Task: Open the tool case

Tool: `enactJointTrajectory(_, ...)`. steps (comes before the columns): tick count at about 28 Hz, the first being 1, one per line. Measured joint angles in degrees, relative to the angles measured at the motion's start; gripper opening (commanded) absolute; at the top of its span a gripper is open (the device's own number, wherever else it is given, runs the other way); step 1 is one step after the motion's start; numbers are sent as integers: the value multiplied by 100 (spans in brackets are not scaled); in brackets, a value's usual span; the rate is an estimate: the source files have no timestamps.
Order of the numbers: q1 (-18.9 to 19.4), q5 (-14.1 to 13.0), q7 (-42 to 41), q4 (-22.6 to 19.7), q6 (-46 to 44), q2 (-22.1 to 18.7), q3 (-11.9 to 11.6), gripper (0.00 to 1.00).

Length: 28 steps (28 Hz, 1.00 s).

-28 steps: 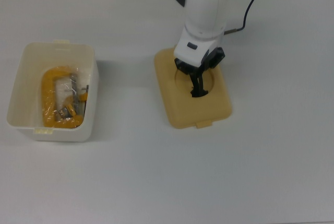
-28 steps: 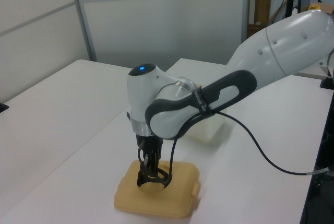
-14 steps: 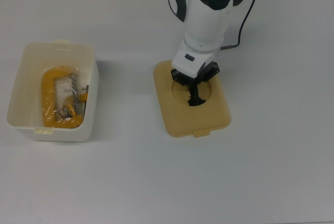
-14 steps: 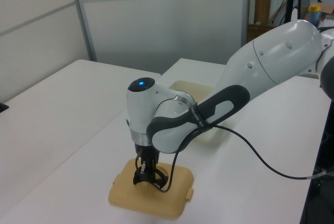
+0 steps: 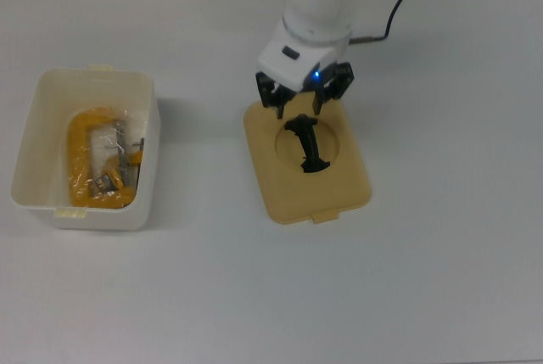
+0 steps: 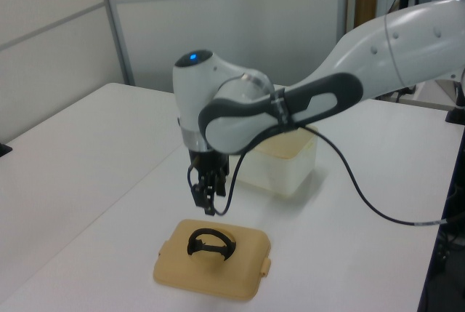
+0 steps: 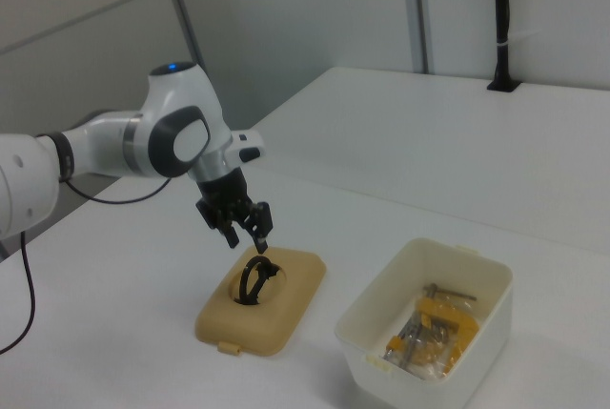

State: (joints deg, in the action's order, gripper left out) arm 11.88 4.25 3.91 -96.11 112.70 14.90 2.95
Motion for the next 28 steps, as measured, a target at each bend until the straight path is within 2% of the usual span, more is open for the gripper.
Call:
enactJointTrajectory(6, -290, -144, -269, 203, -602, -400, -13, 100)
enactJointTrajectory(15, -671, -151, -377, 274, -1498, -1133, -23, 100)
enactJointTrajectory(28, -1051, -151, -377, 278, -1967, -1825, -35, 100)
